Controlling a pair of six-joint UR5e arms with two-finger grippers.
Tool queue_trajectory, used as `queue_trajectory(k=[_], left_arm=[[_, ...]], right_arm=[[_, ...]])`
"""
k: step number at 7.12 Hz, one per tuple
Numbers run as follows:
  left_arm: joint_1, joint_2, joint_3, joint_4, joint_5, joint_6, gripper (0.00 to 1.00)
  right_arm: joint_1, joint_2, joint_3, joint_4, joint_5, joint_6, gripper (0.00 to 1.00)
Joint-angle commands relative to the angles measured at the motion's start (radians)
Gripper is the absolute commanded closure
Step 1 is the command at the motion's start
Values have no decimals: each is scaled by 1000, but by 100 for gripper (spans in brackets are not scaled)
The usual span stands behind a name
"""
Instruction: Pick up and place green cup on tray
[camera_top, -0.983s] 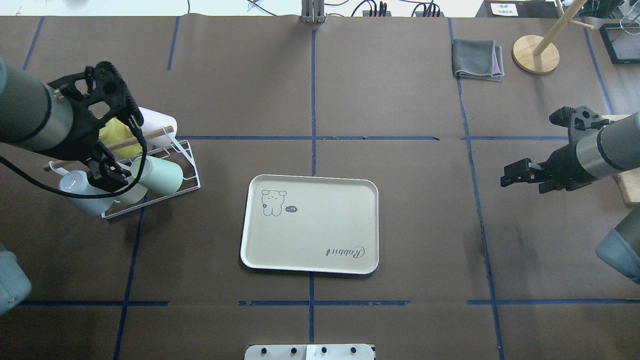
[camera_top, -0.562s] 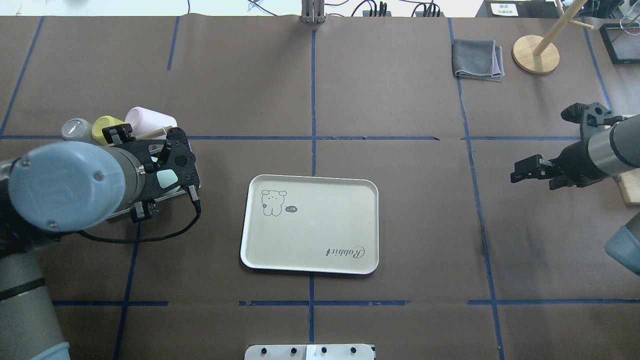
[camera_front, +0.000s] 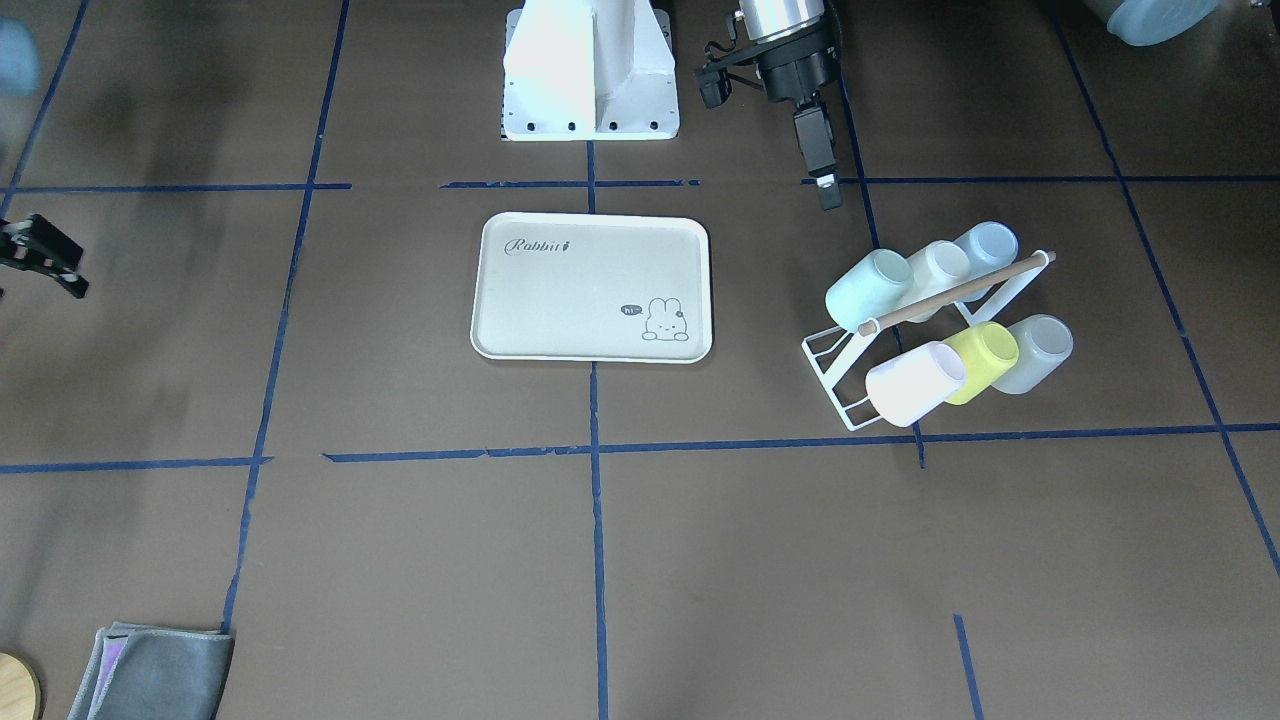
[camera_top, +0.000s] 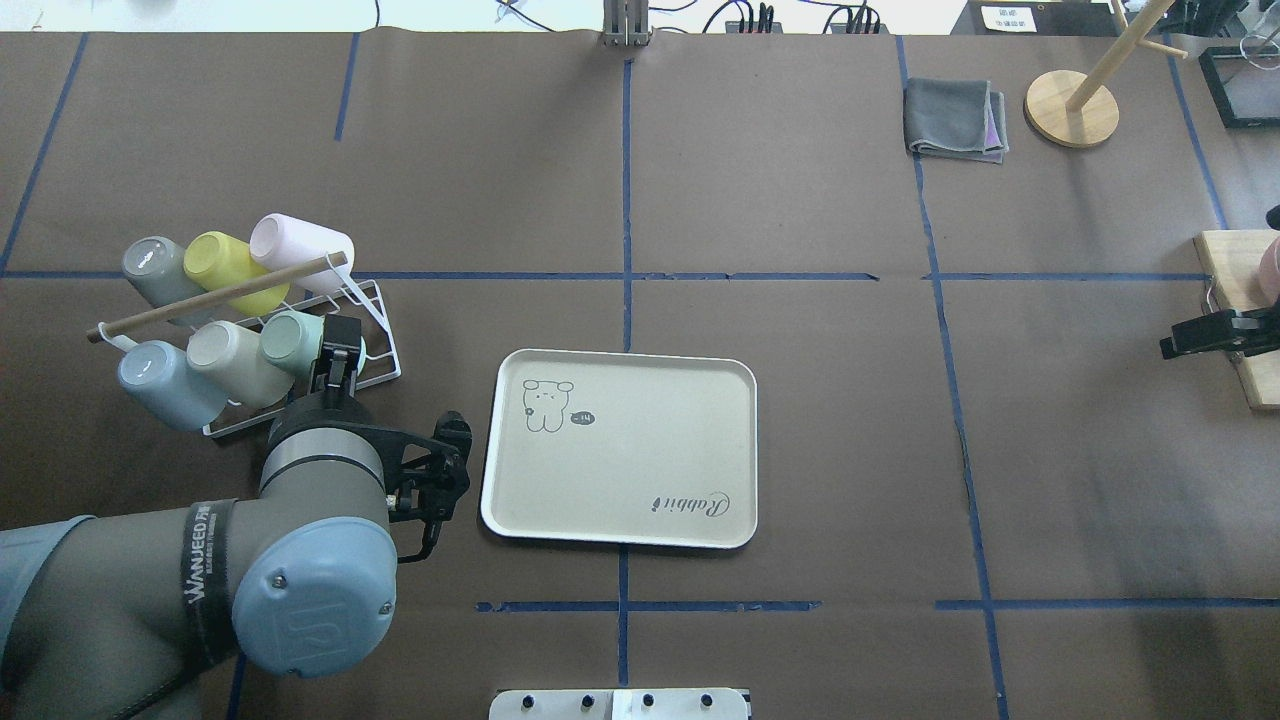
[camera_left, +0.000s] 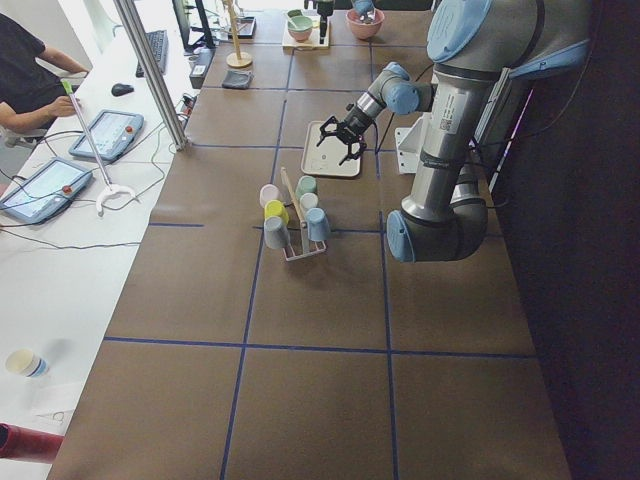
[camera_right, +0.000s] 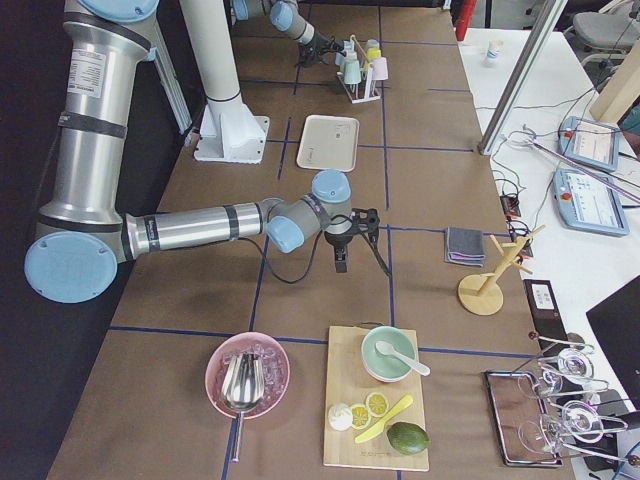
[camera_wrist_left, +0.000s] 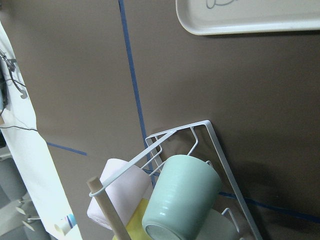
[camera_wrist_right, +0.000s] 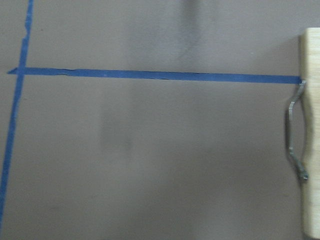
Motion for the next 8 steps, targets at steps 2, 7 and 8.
queue_trajectory(k=[2, 7, 8], left_arm=[[23, 8, 111, 10, 159, 210, 0], [67, -3, 303, 137, 274, 204, 0], [64, -5, 315, 136, 276, 207, 0]], right_arm=[[190, -48, -10, -176, 83, -323, 0], [238, -54, -16, -218, 85, -382, 0], [238, -54, -16, -218, 85, -382, 0]])
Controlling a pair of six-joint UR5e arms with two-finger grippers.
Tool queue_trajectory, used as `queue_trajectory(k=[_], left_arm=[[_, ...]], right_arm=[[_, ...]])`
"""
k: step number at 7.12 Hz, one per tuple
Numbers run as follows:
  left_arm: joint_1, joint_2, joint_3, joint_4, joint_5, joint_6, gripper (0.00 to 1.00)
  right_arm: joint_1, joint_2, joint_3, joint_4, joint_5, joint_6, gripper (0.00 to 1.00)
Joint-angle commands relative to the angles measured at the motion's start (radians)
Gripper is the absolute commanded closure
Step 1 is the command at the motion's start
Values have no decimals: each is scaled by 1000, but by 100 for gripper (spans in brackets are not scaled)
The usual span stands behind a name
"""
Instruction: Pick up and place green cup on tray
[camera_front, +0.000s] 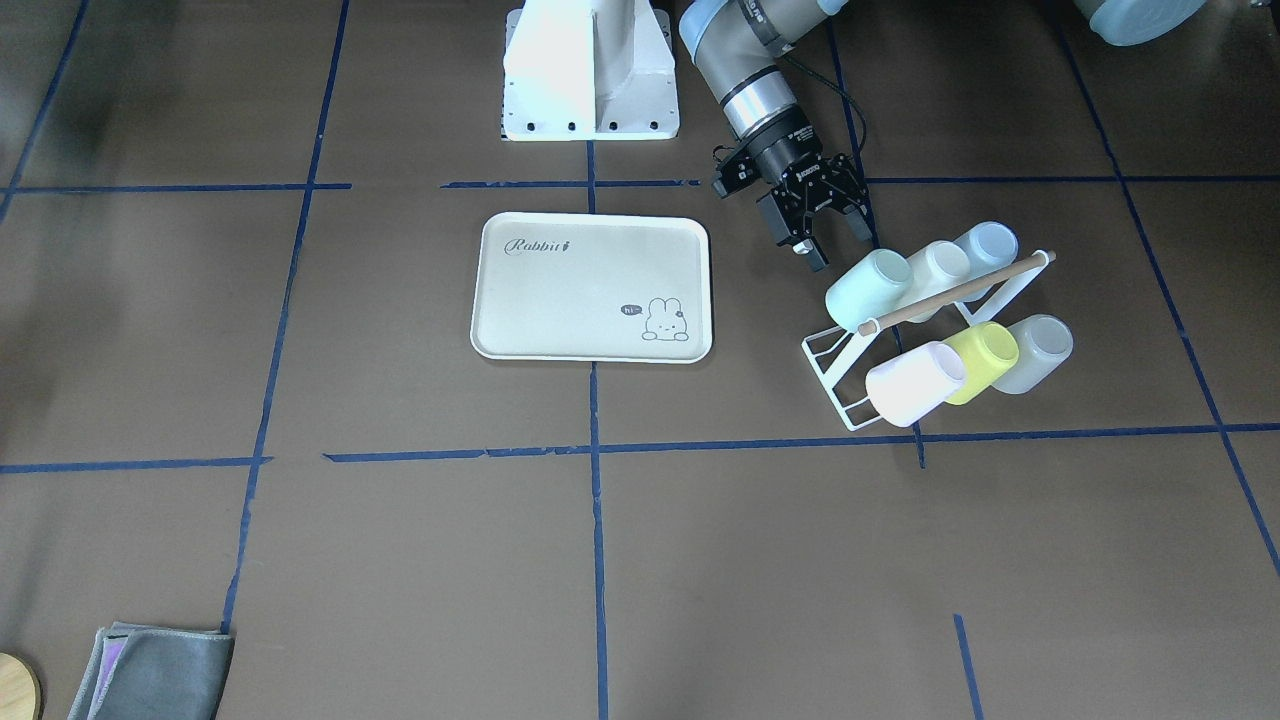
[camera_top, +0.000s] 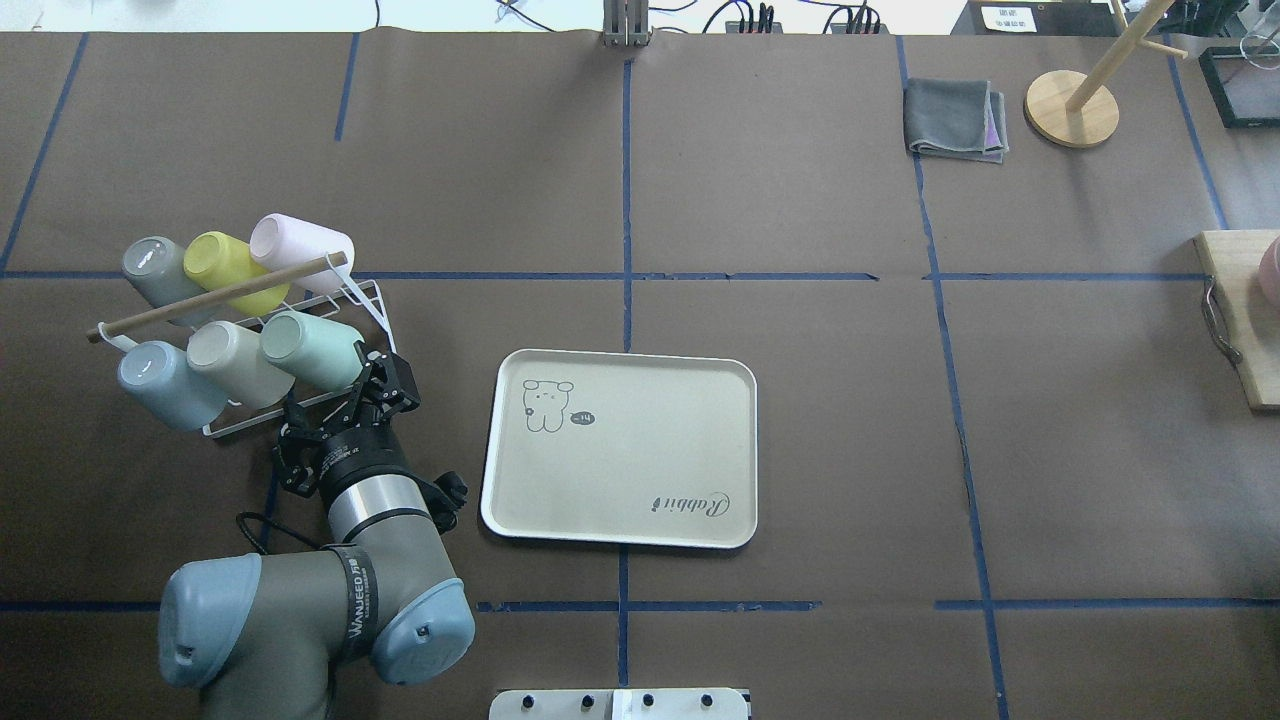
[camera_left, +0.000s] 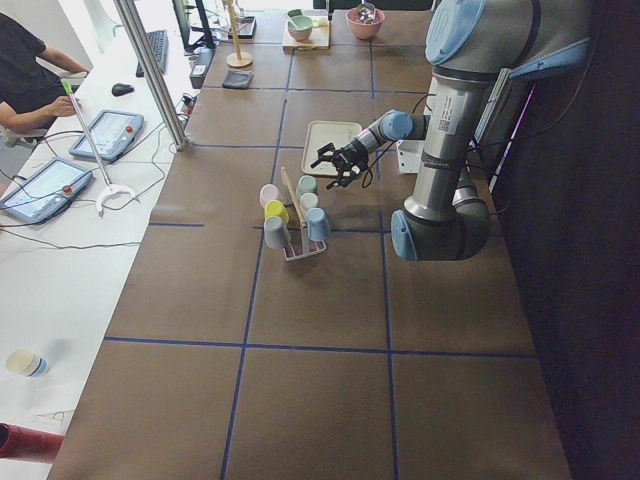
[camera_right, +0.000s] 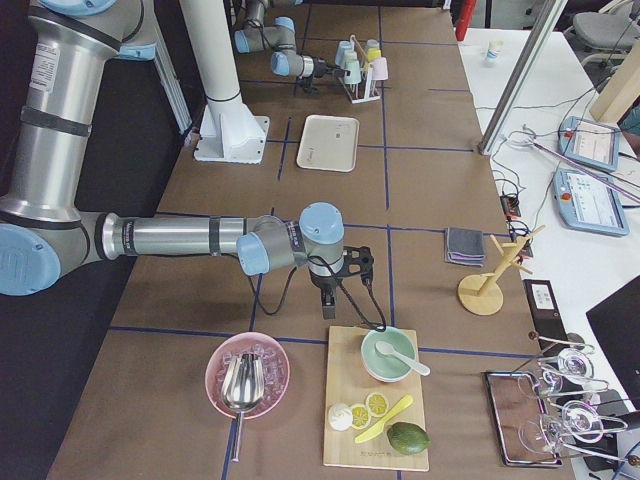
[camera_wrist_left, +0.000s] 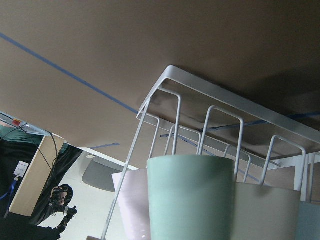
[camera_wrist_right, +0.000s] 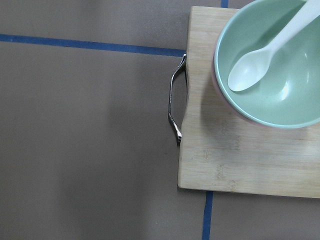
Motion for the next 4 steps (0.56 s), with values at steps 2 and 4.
queue_trajectory(k=[2, 4], left_arm=[[-2, -5, 53, 1, 43, -5, 0], [-11, -5, 102, -16, 46, -31, 0]], right_arm=[[1, -5, -2, 0, 6, 0, 0], [1, -5, -5, 0, 9, 1, 0]])
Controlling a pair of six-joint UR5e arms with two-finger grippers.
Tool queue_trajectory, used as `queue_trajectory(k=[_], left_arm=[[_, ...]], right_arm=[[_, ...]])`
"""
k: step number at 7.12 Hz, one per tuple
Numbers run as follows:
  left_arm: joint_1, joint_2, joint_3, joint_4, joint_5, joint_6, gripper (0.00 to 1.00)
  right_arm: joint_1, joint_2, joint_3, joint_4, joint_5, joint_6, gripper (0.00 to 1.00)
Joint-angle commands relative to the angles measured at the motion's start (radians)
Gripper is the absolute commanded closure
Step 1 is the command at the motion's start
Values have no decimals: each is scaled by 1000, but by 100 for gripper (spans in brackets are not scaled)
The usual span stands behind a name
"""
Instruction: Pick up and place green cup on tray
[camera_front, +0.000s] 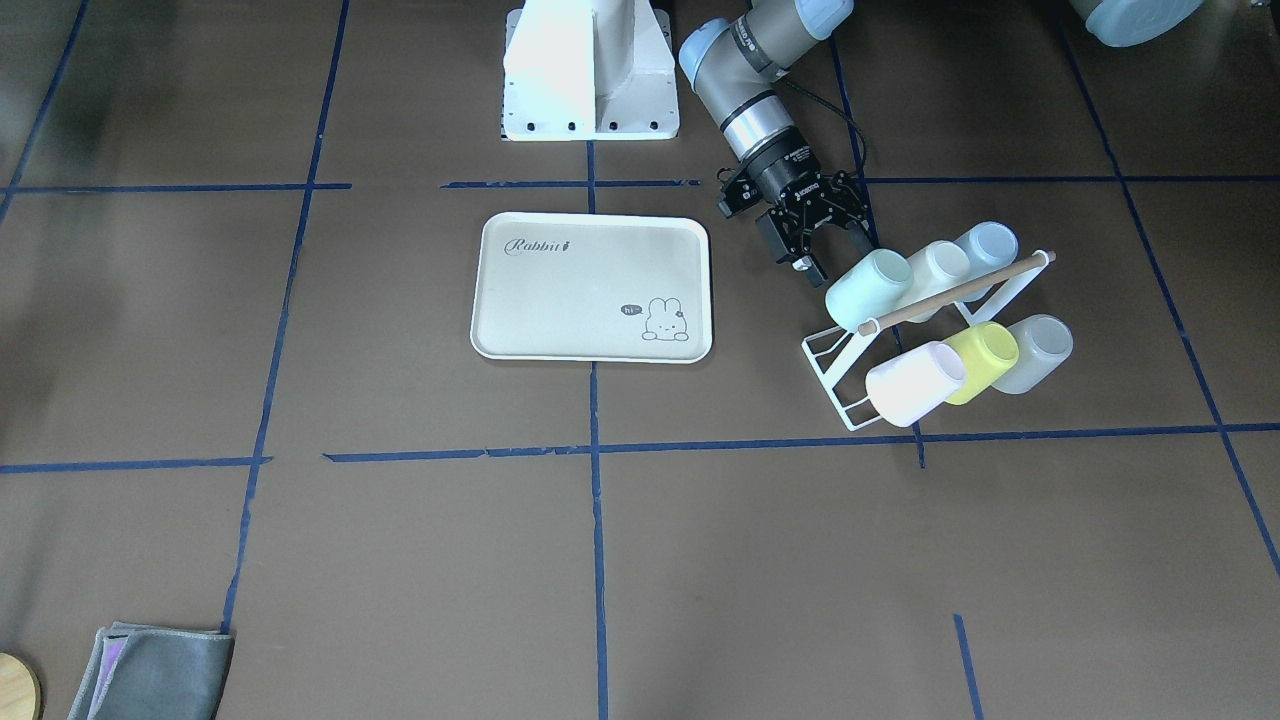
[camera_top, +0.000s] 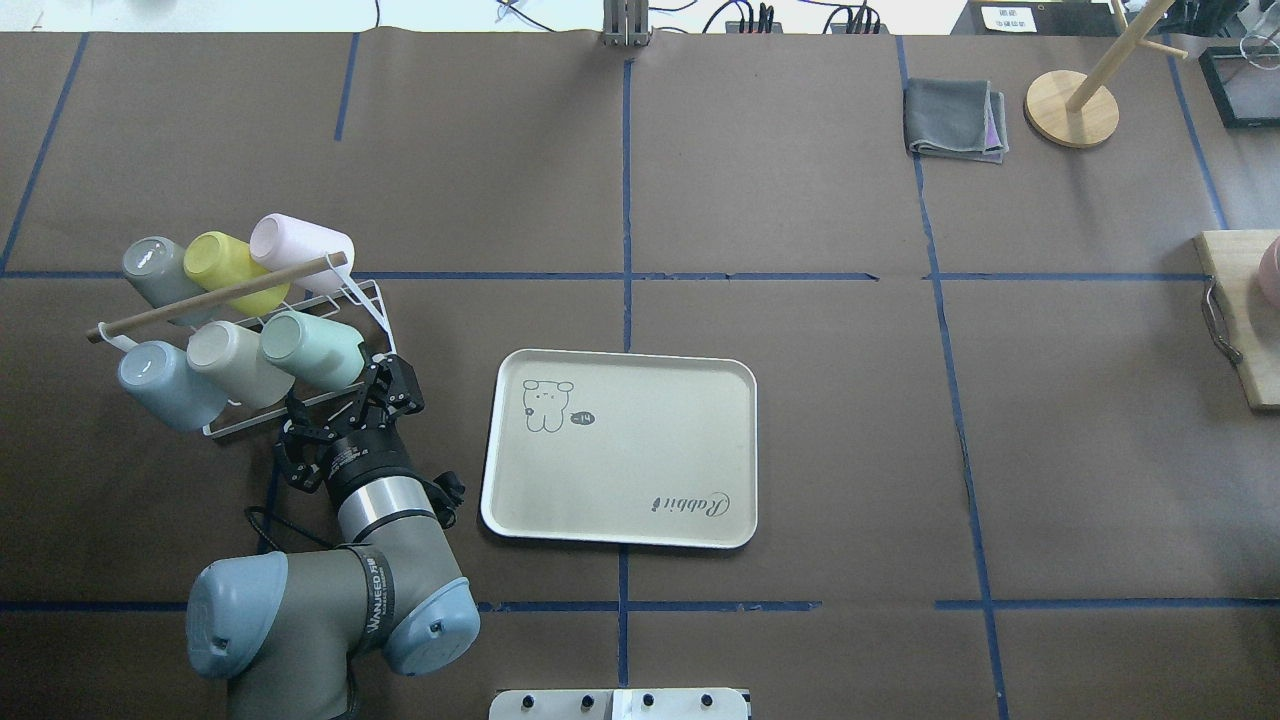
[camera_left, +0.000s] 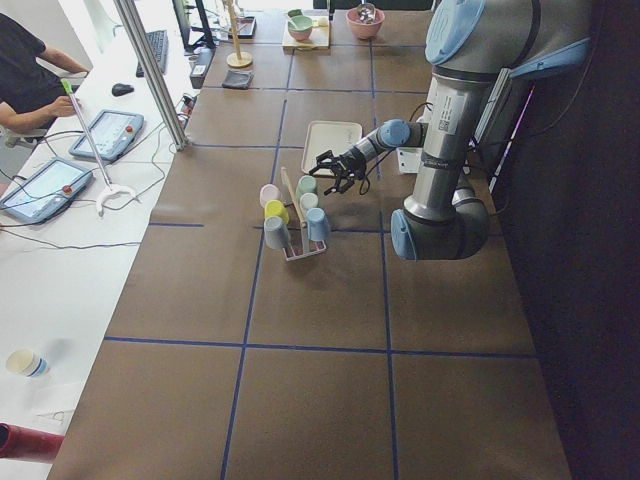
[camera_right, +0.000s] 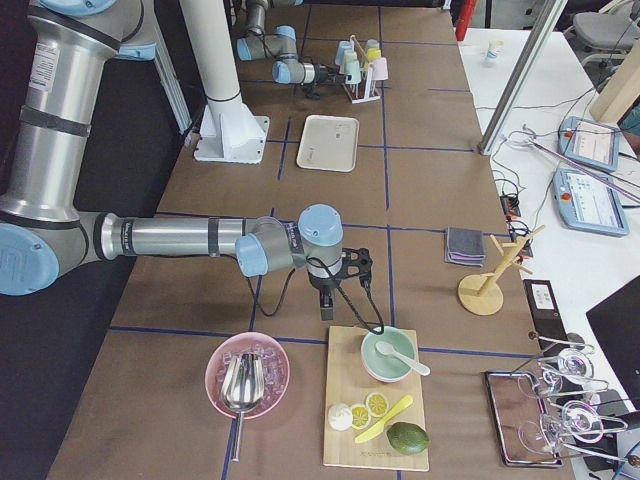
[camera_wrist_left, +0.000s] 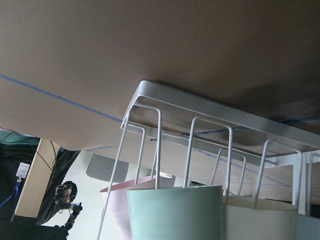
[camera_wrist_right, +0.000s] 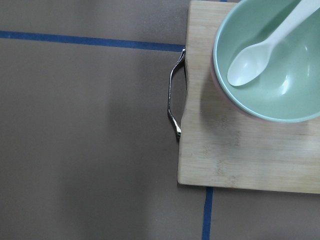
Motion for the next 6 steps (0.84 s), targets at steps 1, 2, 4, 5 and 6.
queue_trajectory(k=[1, 2, 4, 5, 6], left_arm=[[-10, -5, 47, -12, 10, -45, 0], [-20, -11, 48, -18, 10, -45, 0], [-39, -14, 99, -78, 31, -45, 0], [-48, -14, 113, -89, 39, -44, 0], [-50, -14, 114, -89, 39, -44, 0]], right_arm=[[0, 0, -4, 0, 2, 1, 0], [0, 2, -4, 0, 2, 2, 0], [0, 0, -1, 1, 3, 2, 0], [0, 0, -1, 1, 2, 2, 0], [0, 0, -2, 1, 5, 2, 0]])
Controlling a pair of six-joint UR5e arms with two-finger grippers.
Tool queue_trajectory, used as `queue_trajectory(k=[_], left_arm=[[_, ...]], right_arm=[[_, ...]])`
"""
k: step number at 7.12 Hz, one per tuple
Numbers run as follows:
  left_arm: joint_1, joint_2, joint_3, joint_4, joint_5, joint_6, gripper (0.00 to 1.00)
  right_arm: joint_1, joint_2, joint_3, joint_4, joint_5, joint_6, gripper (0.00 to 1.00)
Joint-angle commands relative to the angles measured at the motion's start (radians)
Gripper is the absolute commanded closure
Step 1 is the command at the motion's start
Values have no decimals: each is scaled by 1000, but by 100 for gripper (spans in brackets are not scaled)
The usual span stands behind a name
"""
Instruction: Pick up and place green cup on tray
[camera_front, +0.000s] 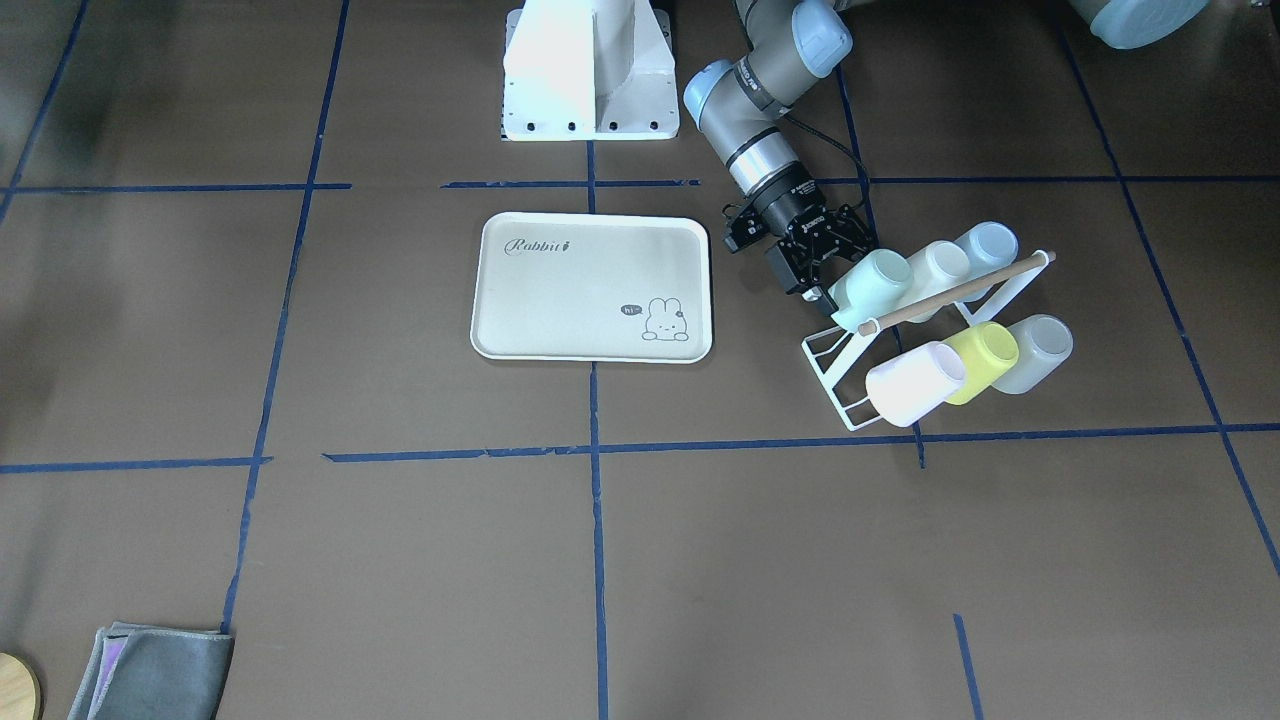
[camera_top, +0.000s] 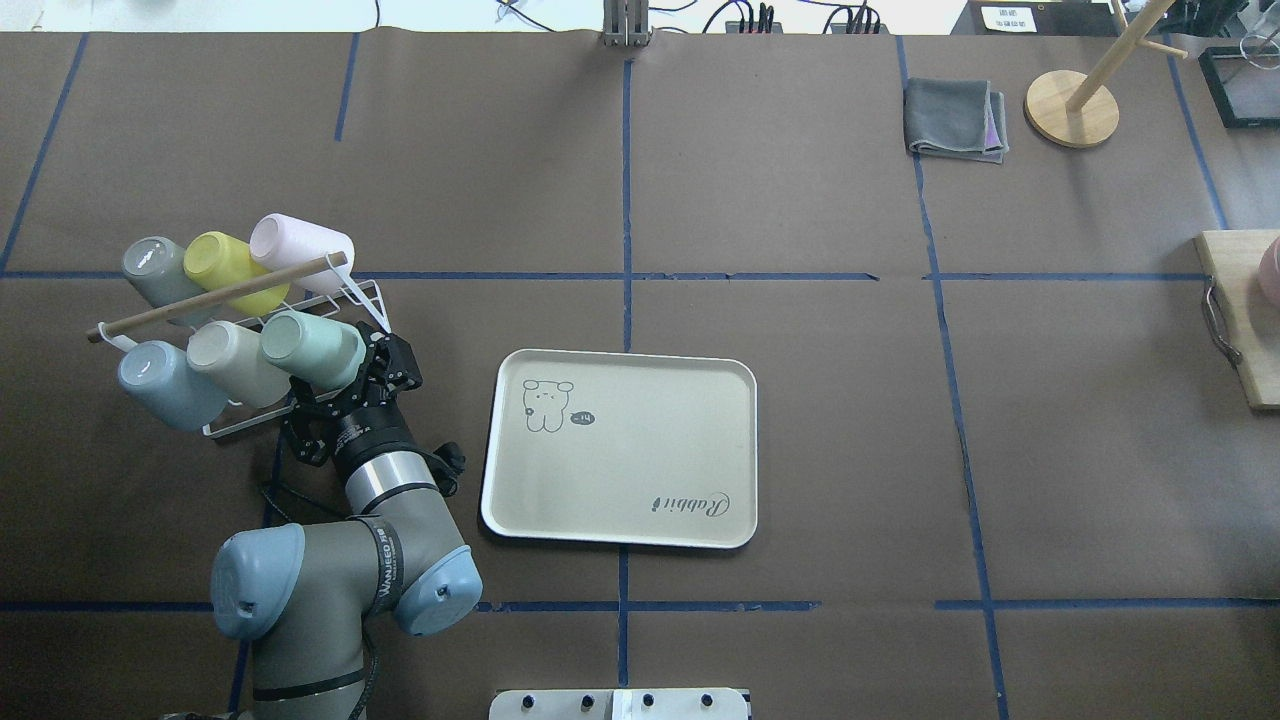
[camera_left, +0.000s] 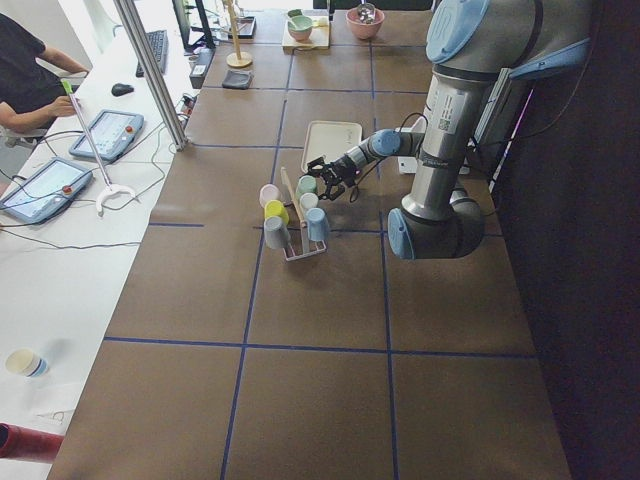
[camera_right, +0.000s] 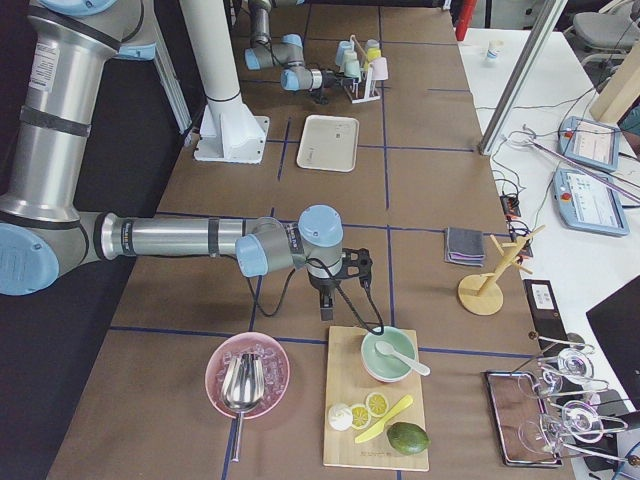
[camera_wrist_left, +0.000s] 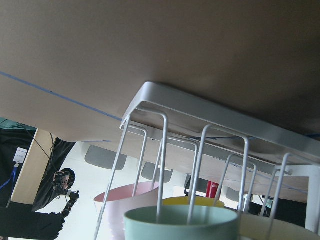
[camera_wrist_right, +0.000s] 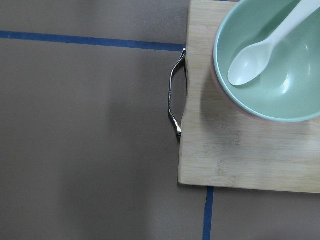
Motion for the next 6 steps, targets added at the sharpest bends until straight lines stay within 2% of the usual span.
queue_trajectory(k=[1, 3, 6], left_arm=[[-10, 0, 11, -7, 6, 2, 2], [-15, 1, 8, -6, 6, 2, 7], [-22, 7, 2, -6, 6, -7, 7]], right_arm=[[0, 0, -1, 0, 4, 2, 0], [-2, 1, 1, 0, 8, 8, 0], [0, 3, -1, 0, 8, 9, 0]])
